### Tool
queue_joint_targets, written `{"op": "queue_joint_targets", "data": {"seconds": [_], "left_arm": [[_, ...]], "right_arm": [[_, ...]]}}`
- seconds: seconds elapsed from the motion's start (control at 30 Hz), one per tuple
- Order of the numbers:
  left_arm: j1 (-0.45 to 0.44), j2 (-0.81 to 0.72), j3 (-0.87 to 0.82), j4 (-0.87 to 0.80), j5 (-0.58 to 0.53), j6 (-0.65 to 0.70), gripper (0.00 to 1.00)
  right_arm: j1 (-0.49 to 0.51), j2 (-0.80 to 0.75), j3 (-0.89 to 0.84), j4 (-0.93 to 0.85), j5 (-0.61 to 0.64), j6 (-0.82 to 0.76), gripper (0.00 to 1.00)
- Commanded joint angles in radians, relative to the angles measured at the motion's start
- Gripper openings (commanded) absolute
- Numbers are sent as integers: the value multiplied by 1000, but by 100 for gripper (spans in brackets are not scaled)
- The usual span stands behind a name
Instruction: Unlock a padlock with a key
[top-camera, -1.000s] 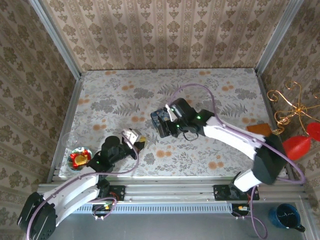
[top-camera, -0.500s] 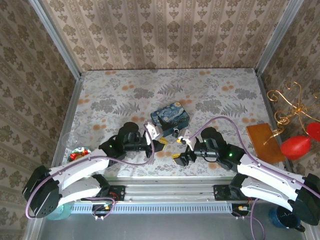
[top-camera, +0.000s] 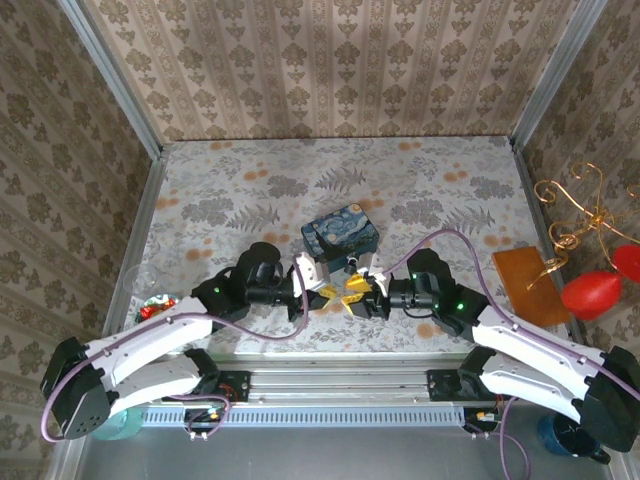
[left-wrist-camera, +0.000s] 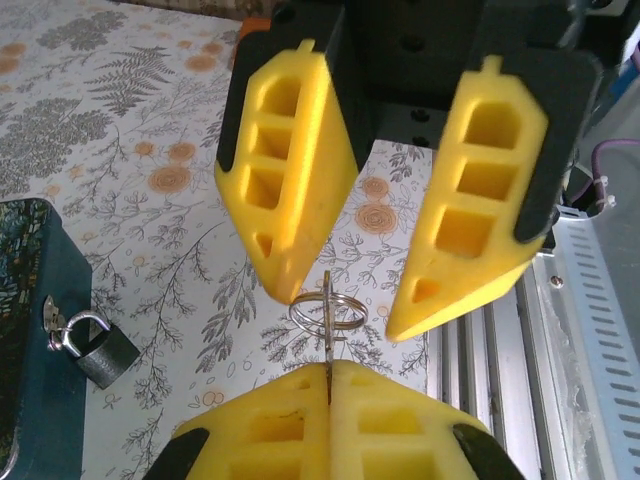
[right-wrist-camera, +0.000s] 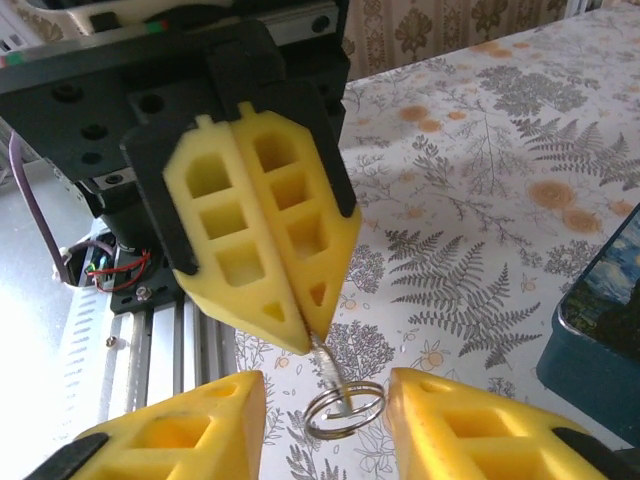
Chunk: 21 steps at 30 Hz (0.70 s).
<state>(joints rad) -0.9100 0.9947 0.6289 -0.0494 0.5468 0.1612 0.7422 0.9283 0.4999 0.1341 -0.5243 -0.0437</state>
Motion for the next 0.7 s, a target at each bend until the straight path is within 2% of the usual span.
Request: {"op": "queue_joint_targets", "data": {"seconds": [0.0,0.23,0.5,0.67], "left_arm": [[-7,-12,-9,-15,18,39,0],[-6,-10,-11,-23,12,51,0],[-6,-9,-17,-13,24,54,0],[-7,-10,-21,-11,28,54,0]], "right_arm": [[-4,12,-10,47,-32,13,33],[-5,16,-7,49,-28,17,24],[-4,33,2,43,-23,24,21],[-4,48,18,13,-27,18,13]]}}
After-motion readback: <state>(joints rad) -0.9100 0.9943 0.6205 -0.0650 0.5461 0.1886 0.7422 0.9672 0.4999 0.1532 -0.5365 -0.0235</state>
